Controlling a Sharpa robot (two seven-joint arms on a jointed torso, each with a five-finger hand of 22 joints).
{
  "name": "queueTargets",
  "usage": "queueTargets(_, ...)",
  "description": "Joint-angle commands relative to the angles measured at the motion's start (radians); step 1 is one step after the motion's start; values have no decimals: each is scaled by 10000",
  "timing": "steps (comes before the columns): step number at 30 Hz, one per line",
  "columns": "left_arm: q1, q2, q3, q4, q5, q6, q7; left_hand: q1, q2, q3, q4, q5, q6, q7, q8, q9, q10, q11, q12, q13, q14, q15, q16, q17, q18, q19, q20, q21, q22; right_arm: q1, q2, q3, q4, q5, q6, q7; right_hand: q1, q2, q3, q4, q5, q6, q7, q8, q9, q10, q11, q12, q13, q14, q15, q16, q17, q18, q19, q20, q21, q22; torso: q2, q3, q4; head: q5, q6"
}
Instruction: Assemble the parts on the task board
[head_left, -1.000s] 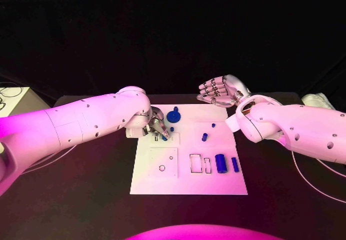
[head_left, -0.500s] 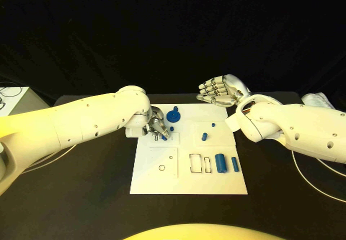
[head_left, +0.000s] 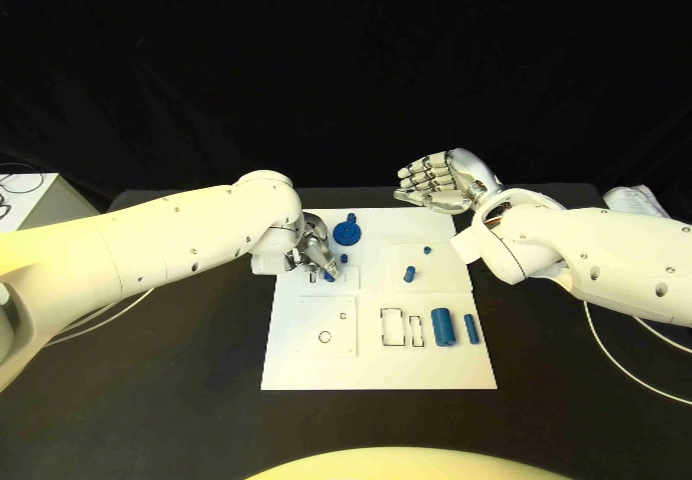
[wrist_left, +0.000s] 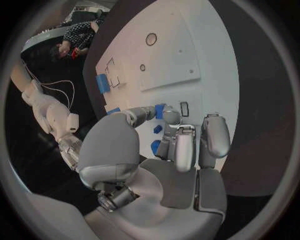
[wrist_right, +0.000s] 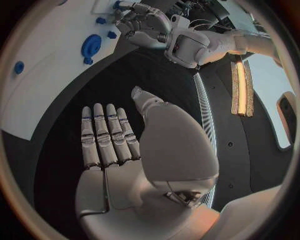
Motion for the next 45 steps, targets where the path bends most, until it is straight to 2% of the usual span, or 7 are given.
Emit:
queueTargets(1, -119, 45, -74, 4, 157, 520, -30, -50, 114, 2199, -2276, 2, 123, -52, 19, 17, -36, -36, -58, -52, 812, -50, 46, 1992, -43, 2, -39, 11, -49, 1, -6, 2, 23, -99, 131, 67, -35, 50, -58, -2, -6, 64, 365, -41, -10, 62, 9, -35, 1, 44, 54, -31, -17, 59, -86, 18, -40, -11, 4, 3, 5, -8, -9)
queueTargets(8, -119, 57, -78, -52, 213, 359, -35, -278, 89, 1897, -2086, -78, 62, -66, -5, 37, -52, -28, -84, -107, 790, -30, 25, 1945, -24, -103, -18, -64, -151, 3, -19, 2, 31, -99, 127, 59, -36, 50, -77, -10, -7, 69, 374, -51, -15, 71, 13, -54, 0, 33, 61, -57, -38, 54, -135, 20, -47, -46, 0, -1, 1, -17, -23)
queueTargets(14, -119, 56, -80, -57, 228, 312, -34, -698, -69, 1186, -1554, -140, 53, -175, -45, 28, -122, -83, -88, -176, 750, -63, -9, 1868, -6, -192, 1, -177, -254, 3, -23, 2, 34, -99, 129, 53, -37, 51, -85, -12, -7, 71, 378, -55, -16, 73, 16, -62, -1, 28, 65, -68, -47, 52, -145, 20, -49, -57, -3, 2, 4, -24, -28)
queueTargets(22, -119, 51, -82, -53, 232, 366, -34, -972, -260, 596, -1063, -183, 158, -190, -116, -52, -194, -92, -62, -194, 734, -70, -21, 1841, -1, -206, -4, -239, -300, 3, -31, 2, 35, -99, 140, 49, -39, 54, -103, -18, -6, 76, 388, -64, -21, 78, 24, -81, -2, 19, 72, -93, -67, 46, -181, 21, -54, -88, -2, 1, -1, -28, -40)
queueTargets(27, -119, 47, -83, -49, 230, 393, -35, -1021, -289, 424, -915, -197, 192, -189, -132, -72, -208, -92, -50, -194, 733, -70, -21, 1841, 3, -213, -4, -258, -319, 3, -35, 2, 38, -99, 140, 47, -39, 54, -103, -18, -6, 76, 388, -64, -21, 78, 24, -81, -2, 19, 72, -93, -67, 46, -181, 21, -54, -88, -1, 4, 1, -38, -48)
queueTargets(33, -119, 44, -84, -47, 218, 391, -35, -1115, -298, -220, -456, -217, 262, -172, -170, -112, -237, -77, -20, -192, 731, -60, -22, 1839, 5, -210, -2, -295, -342, 4, -35, 2, 36, -99, 139, 46, -39, 56, -114, -21, -6, 78, 394, -70, -24, 82, 27, -91, -2, 16, 75, -106, -78, 43, -201, 21, -56, -105, -3, 2, -2, -38, -43)
queueTargets(45, -120, 48, -85, -56, 207, 411, -36, -1108, -389, -1034, 44, -212, 303, -152, -215, -141, -262, -57, 10, -185, 728, -42, -23, 1836, 4, -193, 6, -321, -344, 4, -36, 2, 35, -99, 138, 47, -39, 59, -124, -25, -6, 82, 398, -75, -26, 87, 31, -102, -2, 11, 80, -120, -90, 38, -233, 22, -60, -125, -3, 4, -3, -37, -38)
